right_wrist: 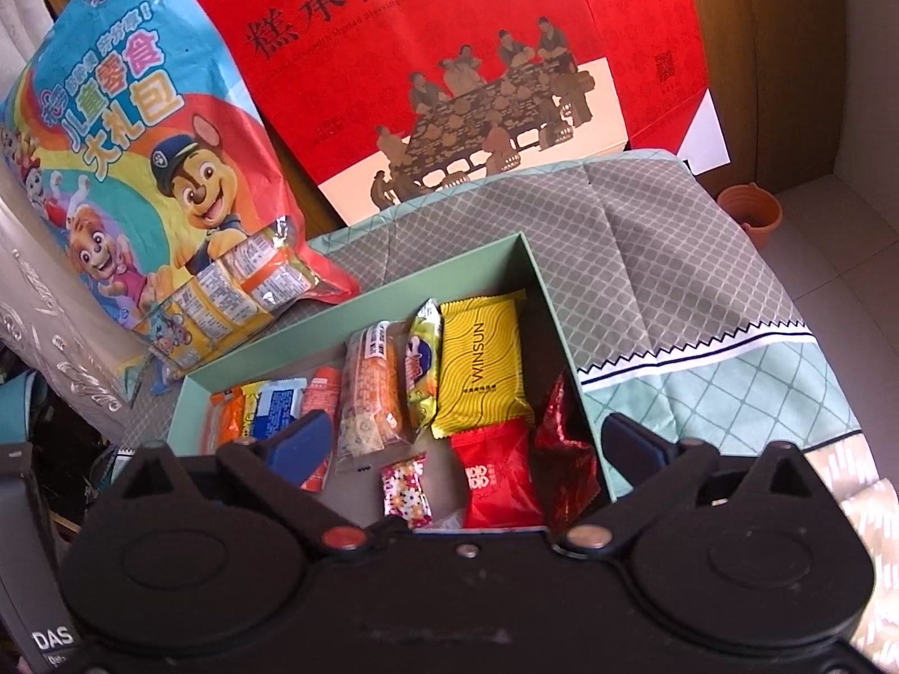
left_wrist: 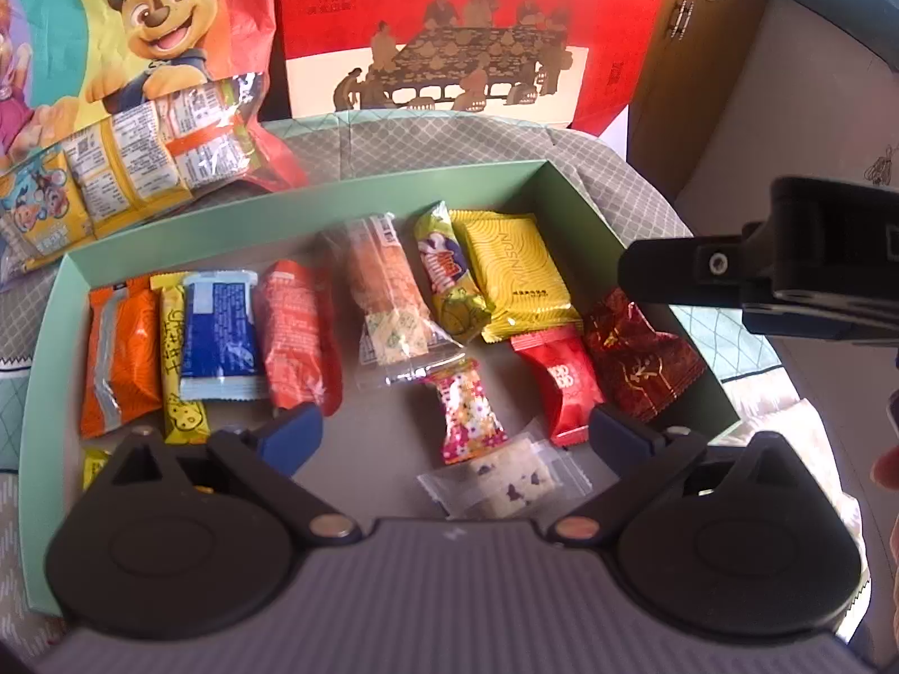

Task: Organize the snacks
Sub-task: 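Carry both candies into the green box and open both tools, then grasp the rainbow Skittles pack with the left tool, then carry the Skittles pack into the box while the right tool grasps the clear jelly cup, then open both tools to drop the Skittles pack and jelly cup in the box, then grasp the pink drink-candy pack with the right tool, then grasp the dark red chocolate pack with the left tool while the right tool lifts the pink pack, then lower both packs into the green box and open both tools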

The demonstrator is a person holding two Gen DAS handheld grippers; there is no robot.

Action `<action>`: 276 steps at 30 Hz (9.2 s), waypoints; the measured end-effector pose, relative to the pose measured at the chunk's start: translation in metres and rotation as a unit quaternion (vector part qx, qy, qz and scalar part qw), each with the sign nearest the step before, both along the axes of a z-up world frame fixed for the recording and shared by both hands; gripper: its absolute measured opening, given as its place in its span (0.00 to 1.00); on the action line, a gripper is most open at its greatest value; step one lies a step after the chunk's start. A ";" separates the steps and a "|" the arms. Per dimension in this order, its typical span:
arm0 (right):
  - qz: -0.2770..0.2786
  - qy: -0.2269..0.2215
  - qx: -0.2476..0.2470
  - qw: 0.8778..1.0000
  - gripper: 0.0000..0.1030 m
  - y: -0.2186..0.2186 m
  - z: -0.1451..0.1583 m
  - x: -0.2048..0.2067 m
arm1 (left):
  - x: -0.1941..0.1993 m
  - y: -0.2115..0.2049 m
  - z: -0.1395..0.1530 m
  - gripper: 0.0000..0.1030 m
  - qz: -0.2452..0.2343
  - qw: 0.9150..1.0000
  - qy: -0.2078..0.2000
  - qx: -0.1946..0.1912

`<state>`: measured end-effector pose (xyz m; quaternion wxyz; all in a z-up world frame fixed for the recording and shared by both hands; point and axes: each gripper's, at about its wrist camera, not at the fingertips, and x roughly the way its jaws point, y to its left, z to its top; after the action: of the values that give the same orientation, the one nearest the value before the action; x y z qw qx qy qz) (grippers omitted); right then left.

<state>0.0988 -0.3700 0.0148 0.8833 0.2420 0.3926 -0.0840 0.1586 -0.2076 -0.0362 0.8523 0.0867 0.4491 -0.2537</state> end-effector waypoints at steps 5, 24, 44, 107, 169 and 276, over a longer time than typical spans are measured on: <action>0.007 0.008 -0.016 1.000 1.00 0.014 0.003 -0.016 | -0.021 0.020 0.002 1.00 0.006 1.000 0.006 0.004; 0.073 0.061 -0.001 0.995 1.00 0.105 -0.022 -0.059 | -0.075 0.141 0.010 1.00 0.079 0.997 0.006 -0.011; 0.089 0.089 0.018 0.992 0.82 0.151 -0.054 -0.061 | -0.074 0.225 -0.033 1.00 0.127 0.992 0.024 0.010; 0.056 0.001 -0.009 0.998 0.30 0.078 -0.005 0.003 | 0.000 0.096 0.004 0.49 0.027 0.998 0.025 -0.041; 0.107 0.105 0.101 0.983 0.56 0.161 -0.067 -0.040 | -0.087 0.163 -0.060 1.00 0.063 0.996 0.053 0.042; 0.046 0.002 0.008 0.999 0.93 0.085 -0.006 0.002 | -0.015 0.091 0.013 1.00 0.048 0.997 -0.049 0.026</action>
<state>0.1008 -0.2848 0.0092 0.8835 0.2309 0.4055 -0.0404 0.1438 -0.1166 -0.0230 0.8820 0.0993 0.4169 -0.1959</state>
